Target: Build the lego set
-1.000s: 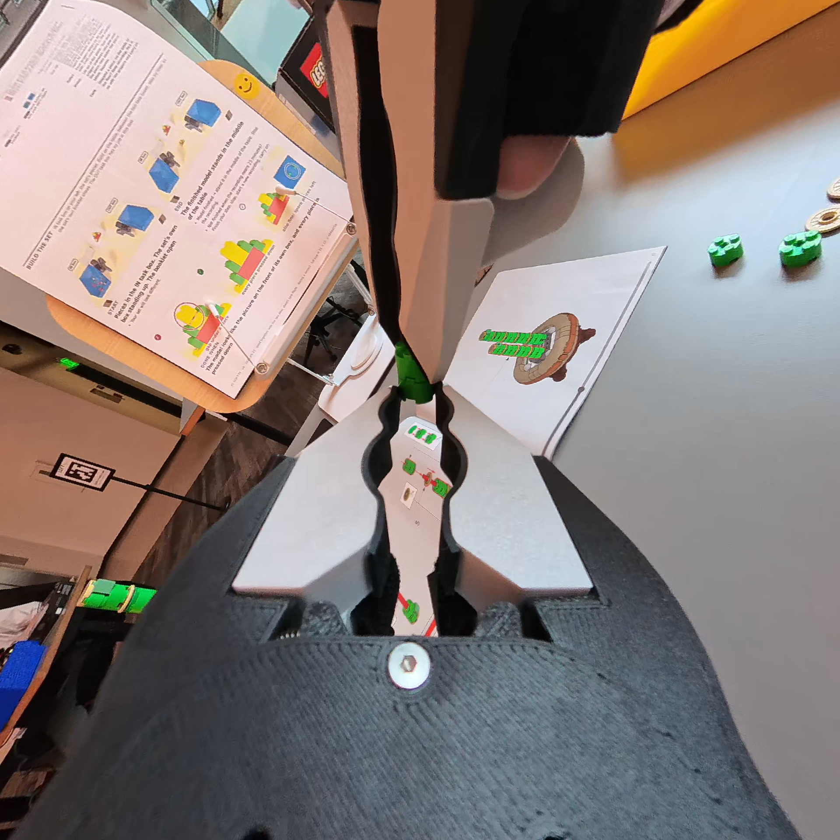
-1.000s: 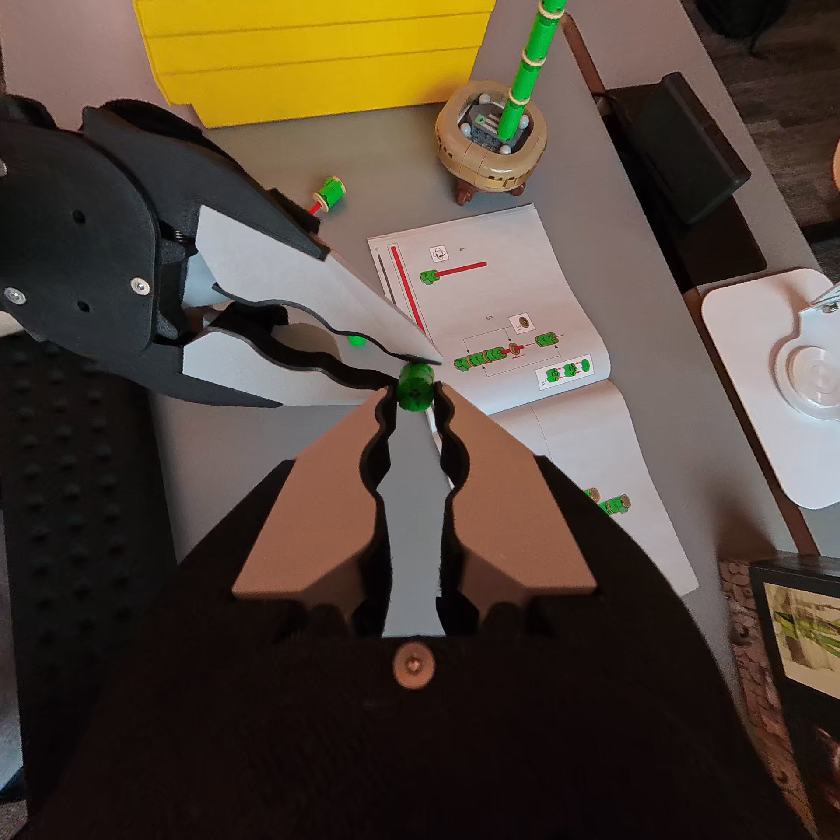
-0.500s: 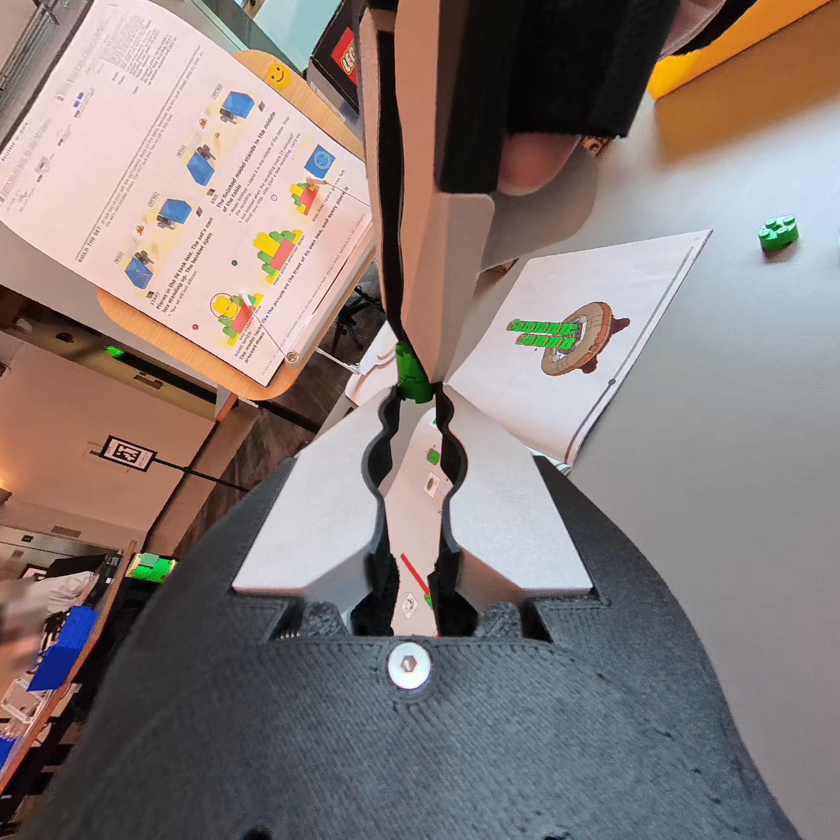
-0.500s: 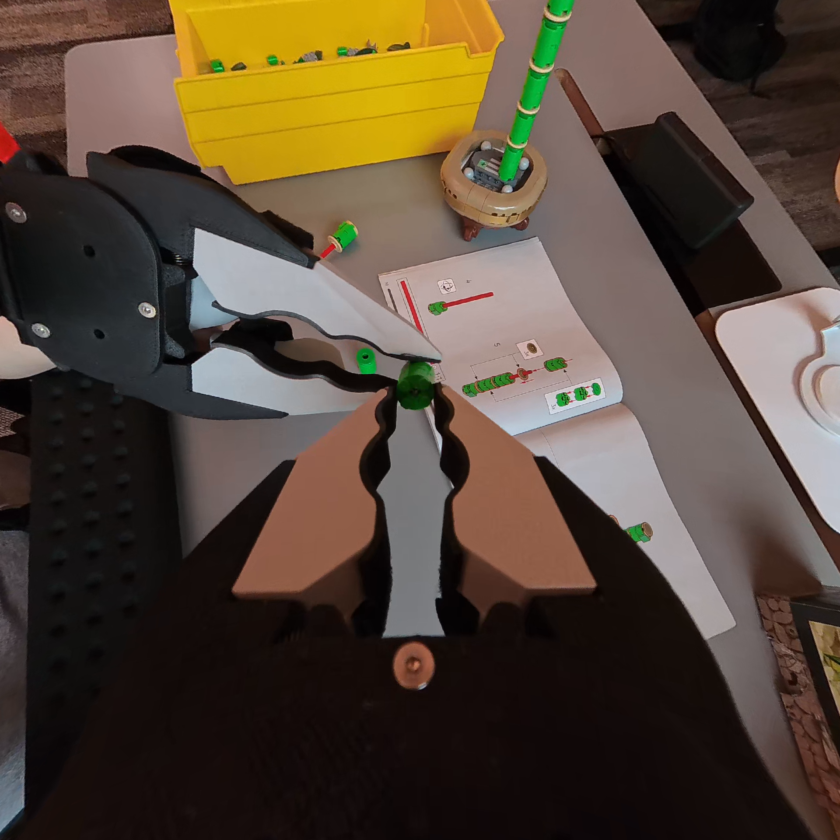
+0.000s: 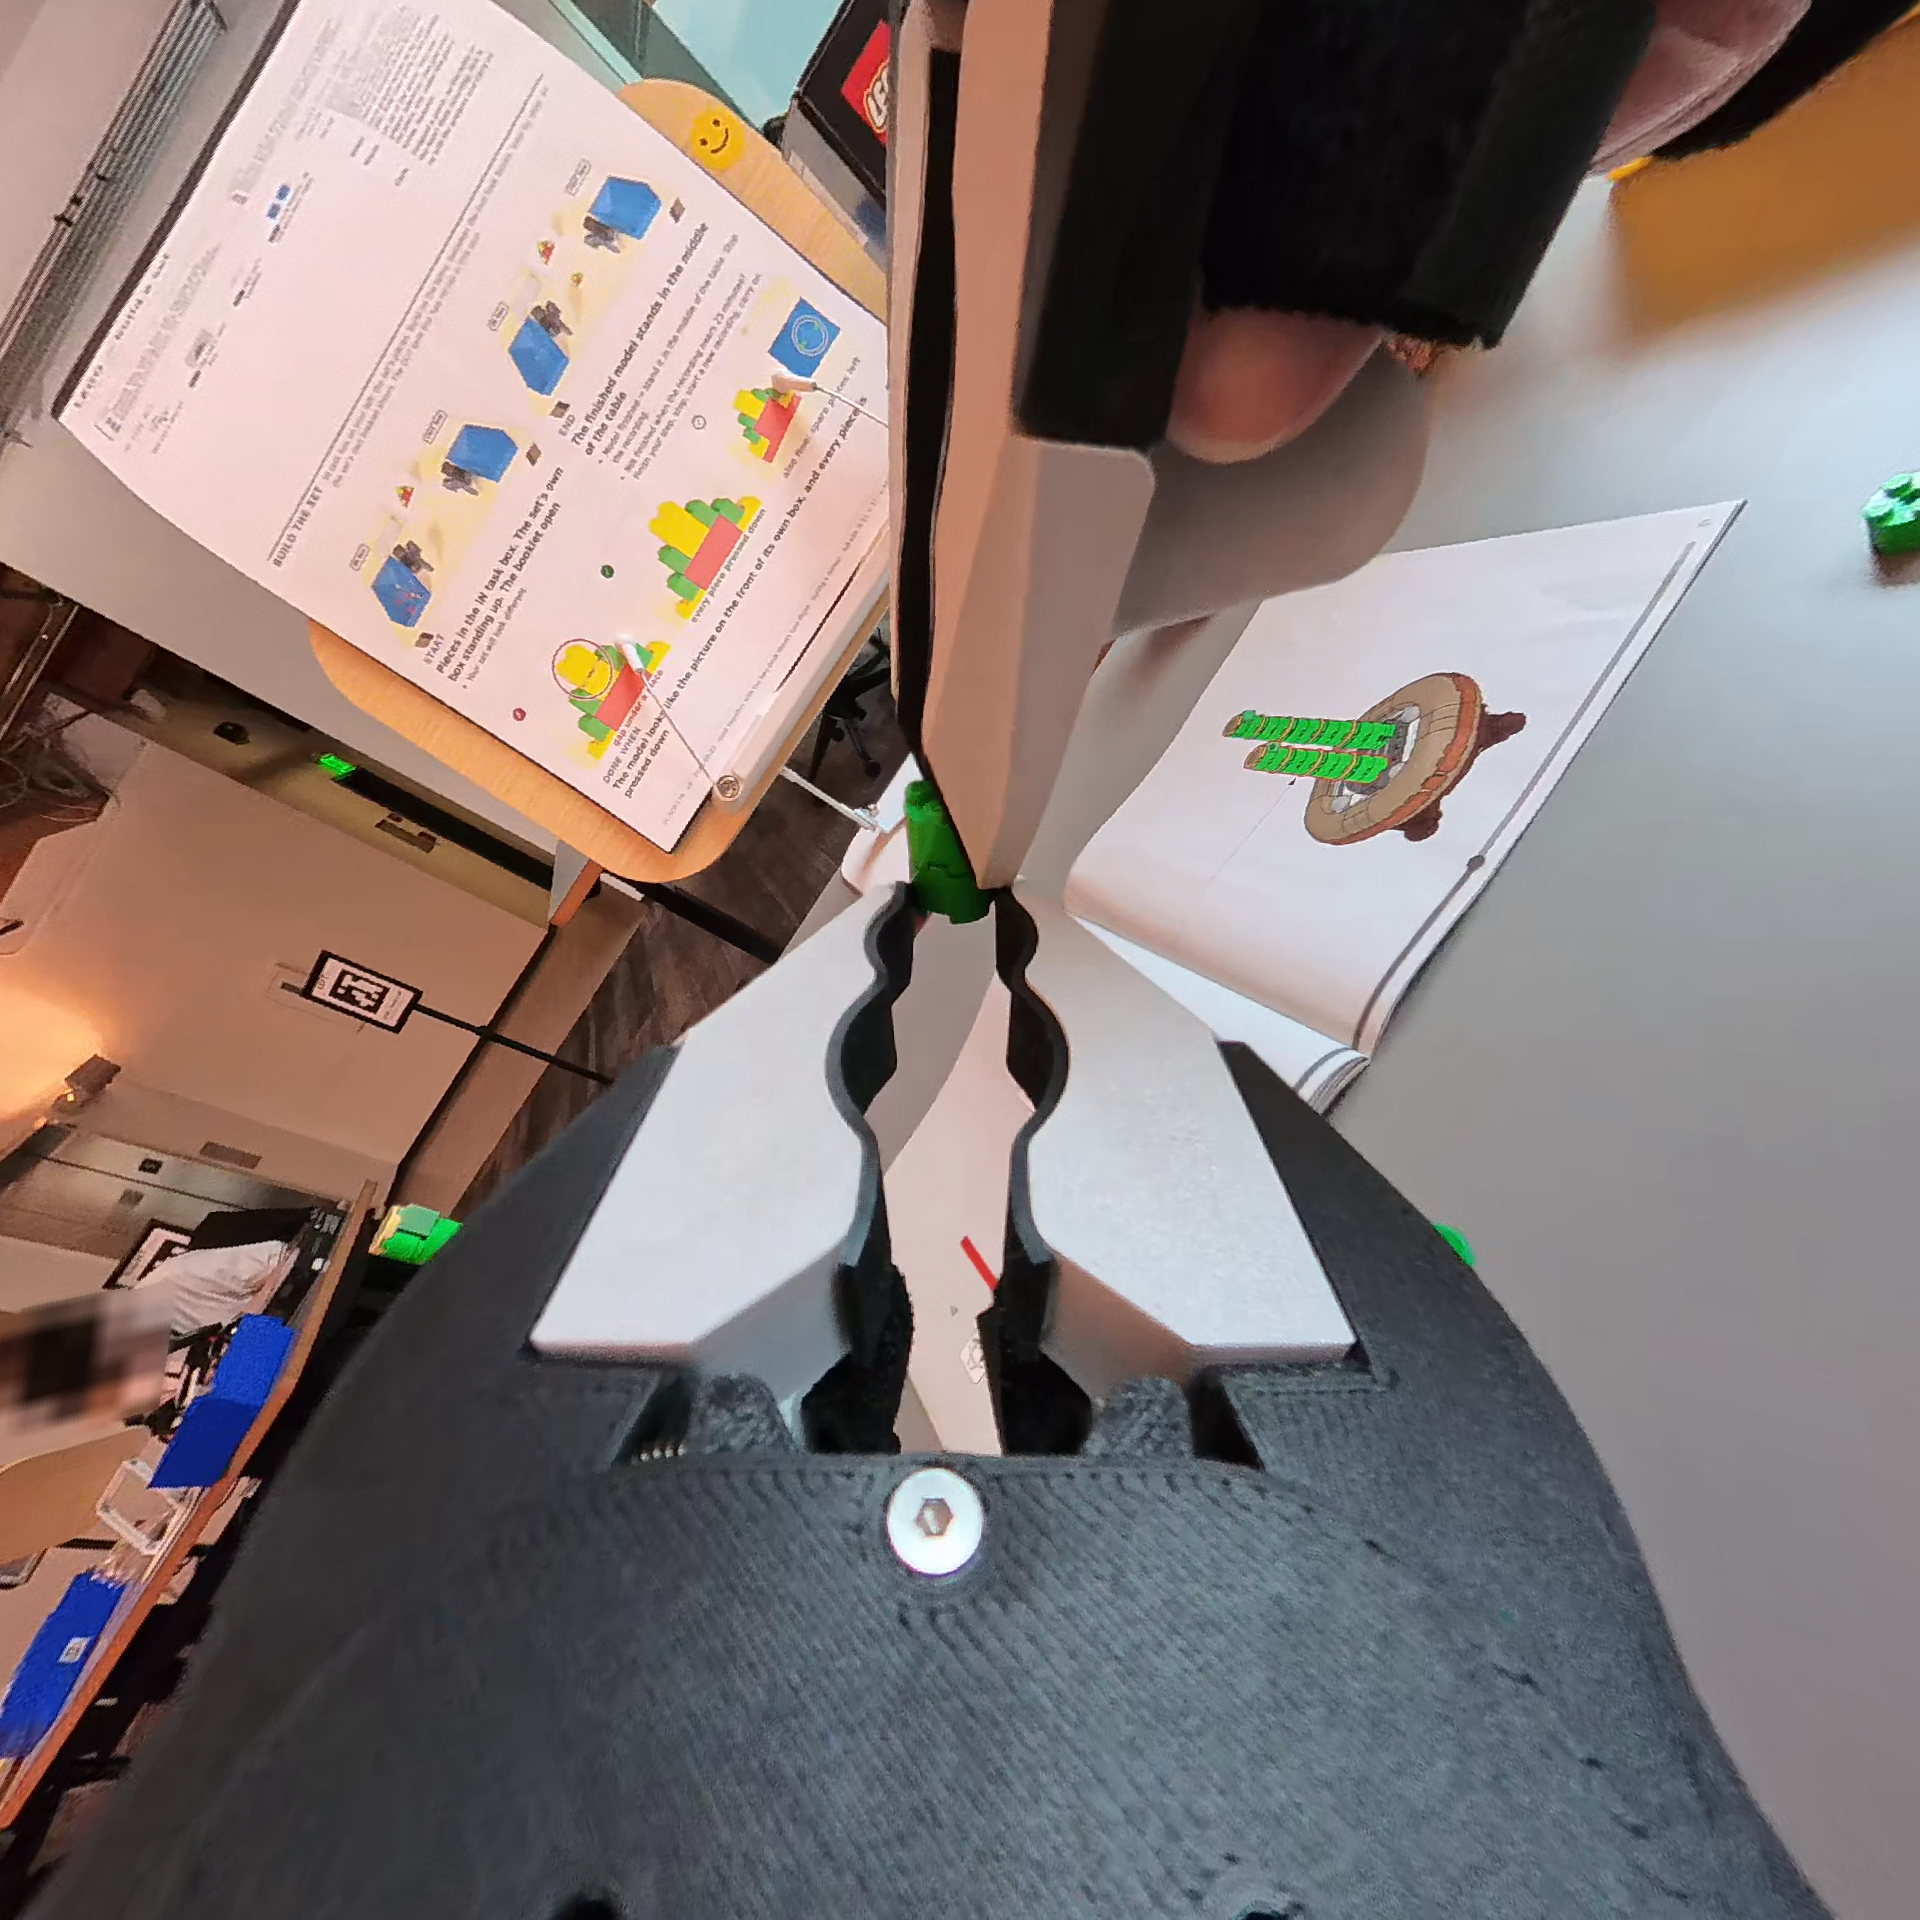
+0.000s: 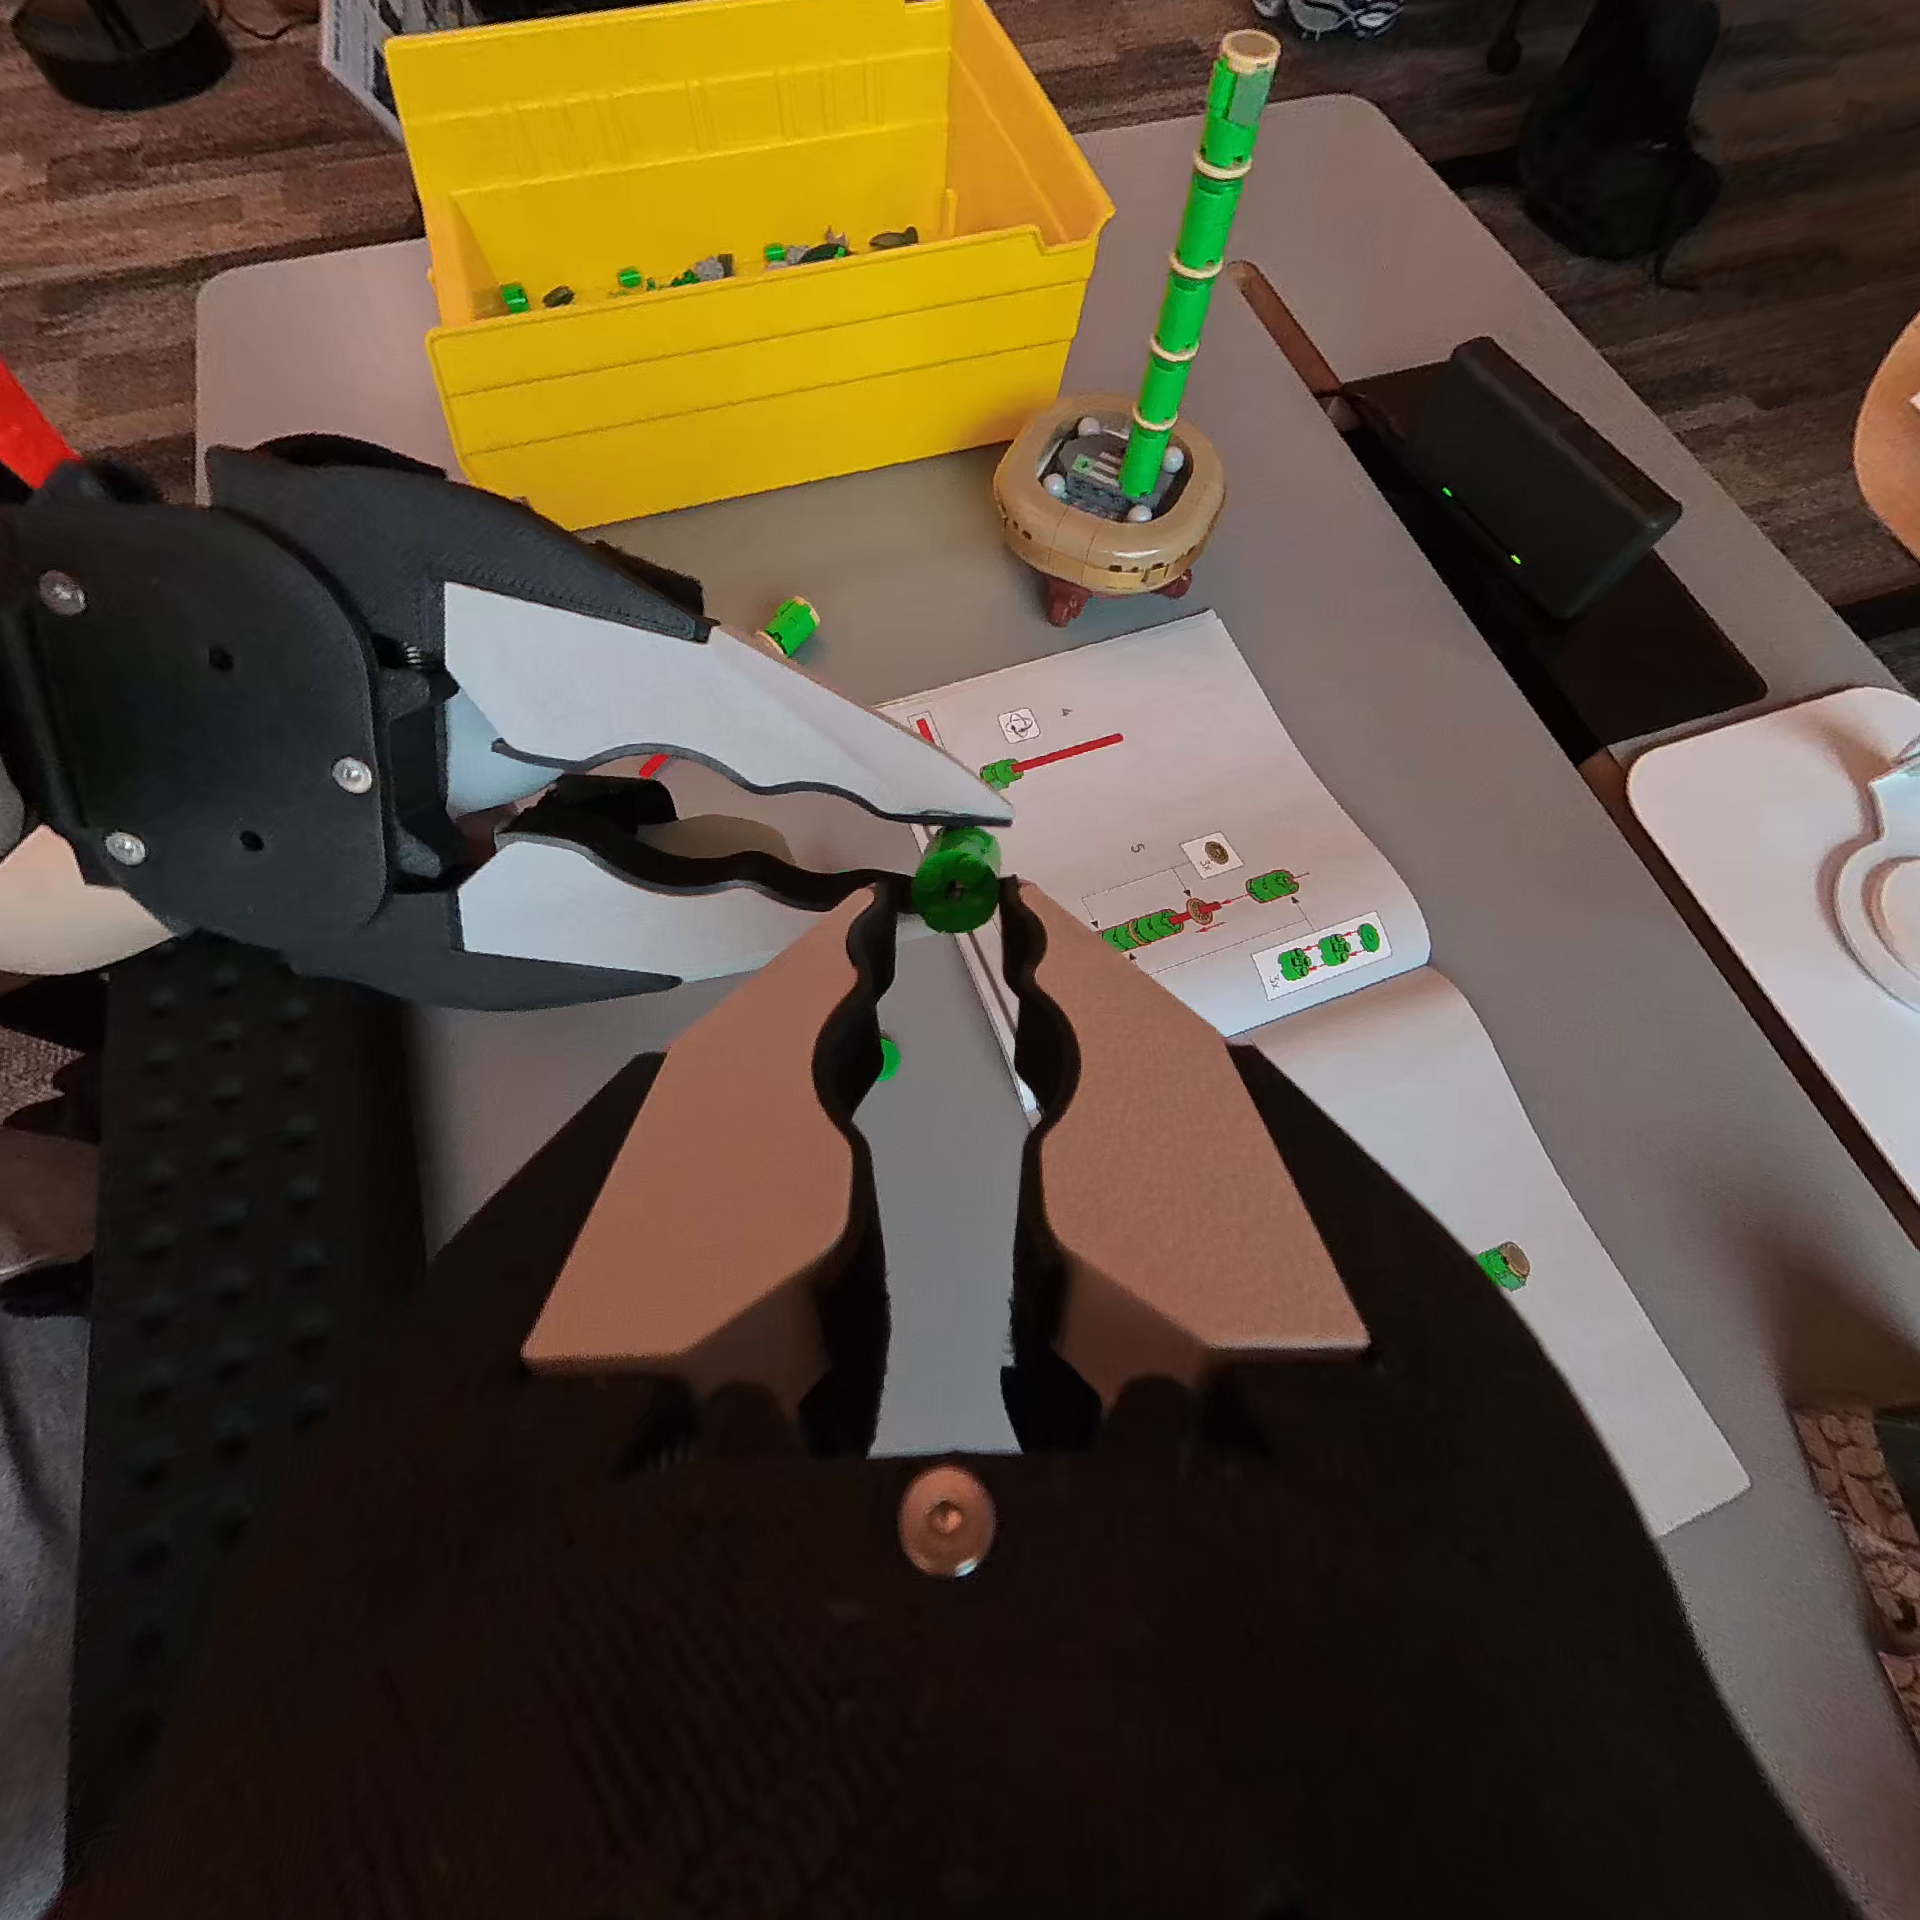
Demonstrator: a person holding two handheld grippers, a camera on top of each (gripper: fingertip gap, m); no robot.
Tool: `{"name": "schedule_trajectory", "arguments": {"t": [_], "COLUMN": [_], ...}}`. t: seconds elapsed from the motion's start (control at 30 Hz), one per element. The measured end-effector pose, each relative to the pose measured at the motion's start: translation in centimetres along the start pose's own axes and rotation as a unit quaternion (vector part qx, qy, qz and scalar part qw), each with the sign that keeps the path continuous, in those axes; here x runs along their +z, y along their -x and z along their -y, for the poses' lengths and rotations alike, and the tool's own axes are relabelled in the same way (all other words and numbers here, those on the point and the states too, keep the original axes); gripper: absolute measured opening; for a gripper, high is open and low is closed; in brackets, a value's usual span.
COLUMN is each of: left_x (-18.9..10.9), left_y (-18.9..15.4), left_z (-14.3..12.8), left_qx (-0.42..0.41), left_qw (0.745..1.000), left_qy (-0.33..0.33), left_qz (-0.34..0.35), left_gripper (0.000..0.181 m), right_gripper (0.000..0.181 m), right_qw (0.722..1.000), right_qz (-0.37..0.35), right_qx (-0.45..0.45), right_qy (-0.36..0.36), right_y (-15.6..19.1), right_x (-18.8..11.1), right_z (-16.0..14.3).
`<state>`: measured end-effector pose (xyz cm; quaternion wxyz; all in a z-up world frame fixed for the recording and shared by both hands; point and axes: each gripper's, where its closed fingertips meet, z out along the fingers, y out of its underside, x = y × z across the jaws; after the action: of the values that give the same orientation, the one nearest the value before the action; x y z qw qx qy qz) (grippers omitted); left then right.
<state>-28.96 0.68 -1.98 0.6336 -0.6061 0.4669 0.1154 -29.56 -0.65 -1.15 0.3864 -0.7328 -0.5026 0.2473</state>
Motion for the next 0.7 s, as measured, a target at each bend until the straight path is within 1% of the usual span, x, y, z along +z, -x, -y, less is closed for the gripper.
{"name": "schedule_trajectory", "arguments": {"t": [0.2, 0.7], "left_x": [0.14, 0.2], "left_y": [0.35, 0.33], "left_z": [-0.49, -0.7], "left_qx": [0.019, 0.031], "left_qw": [1.0, 0.999], "left_qy": [0.016, 0.021], "left_qz": [0.017, 0.022], "left_gripper": [0.014, 0.014], "right_gripper": [0.019, 0.018], "right_qw": [1.0, 0.998], "right_qz": [-0.017, 0.017], "right_qx": [0.025, 0.058], "right_qy": [0.0, -0.013], "right_y": [-0.24, -0.27], "right_x": [0.41, 0.69], "right_z": [0.07, -0.17]}}
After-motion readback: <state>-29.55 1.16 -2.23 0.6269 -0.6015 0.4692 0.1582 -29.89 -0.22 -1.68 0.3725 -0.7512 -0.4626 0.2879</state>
